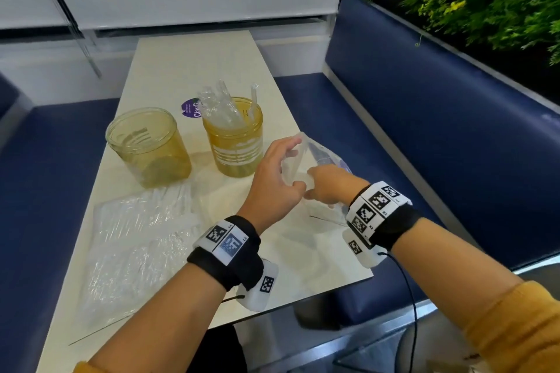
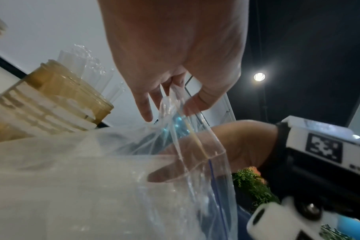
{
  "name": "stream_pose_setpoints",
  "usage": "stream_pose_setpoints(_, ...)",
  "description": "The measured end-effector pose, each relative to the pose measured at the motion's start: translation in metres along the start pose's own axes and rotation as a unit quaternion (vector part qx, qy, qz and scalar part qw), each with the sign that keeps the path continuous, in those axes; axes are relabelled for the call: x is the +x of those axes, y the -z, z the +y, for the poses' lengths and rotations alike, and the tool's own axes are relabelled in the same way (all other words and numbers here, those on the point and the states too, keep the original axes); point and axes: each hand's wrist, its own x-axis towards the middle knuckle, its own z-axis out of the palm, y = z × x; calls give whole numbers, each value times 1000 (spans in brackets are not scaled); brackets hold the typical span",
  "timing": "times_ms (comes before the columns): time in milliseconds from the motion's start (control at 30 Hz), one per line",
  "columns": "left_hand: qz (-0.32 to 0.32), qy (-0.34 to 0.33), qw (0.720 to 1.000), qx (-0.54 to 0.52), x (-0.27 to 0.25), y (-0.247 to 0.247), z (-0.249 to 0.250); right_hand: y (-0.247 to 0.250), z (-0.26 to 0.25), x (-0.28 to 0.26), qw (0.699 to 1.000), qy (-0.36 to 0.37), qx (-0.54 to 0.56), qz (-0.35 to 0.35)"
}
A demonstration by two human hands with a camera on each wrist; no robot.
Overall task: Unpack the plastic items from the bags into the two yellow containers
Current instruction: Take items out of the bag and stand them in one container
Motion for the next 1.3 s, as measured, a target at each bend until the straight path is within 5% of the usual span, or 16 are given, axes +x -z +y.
stream_pose_setpoints(433,-20,-25,999,33,0,-10,-14,86,-30,-55,996,29,-73,32)
stream_pose_setpoints(700,174,-37,980,95,12,-25,-16,95,-35,-67,991,79,59,95)
stream_pose_setpoints(867,224,19,974,38,18,-17,-10,93,-25,-66,931,185,269,161)
stream_pose_setpoints(967,226,-18,972,-55,17,-12,-1,70,-28,-53,899,238,334,156)
stream_pose_setpoints(1100,233,3,967,-104,20,-11,10,34,-49,-28,849,224,436,199)
stream_pose_setpoints(1300,118,51,984,-119,11,1,-10,50,-65,-25,834,228,419,277)
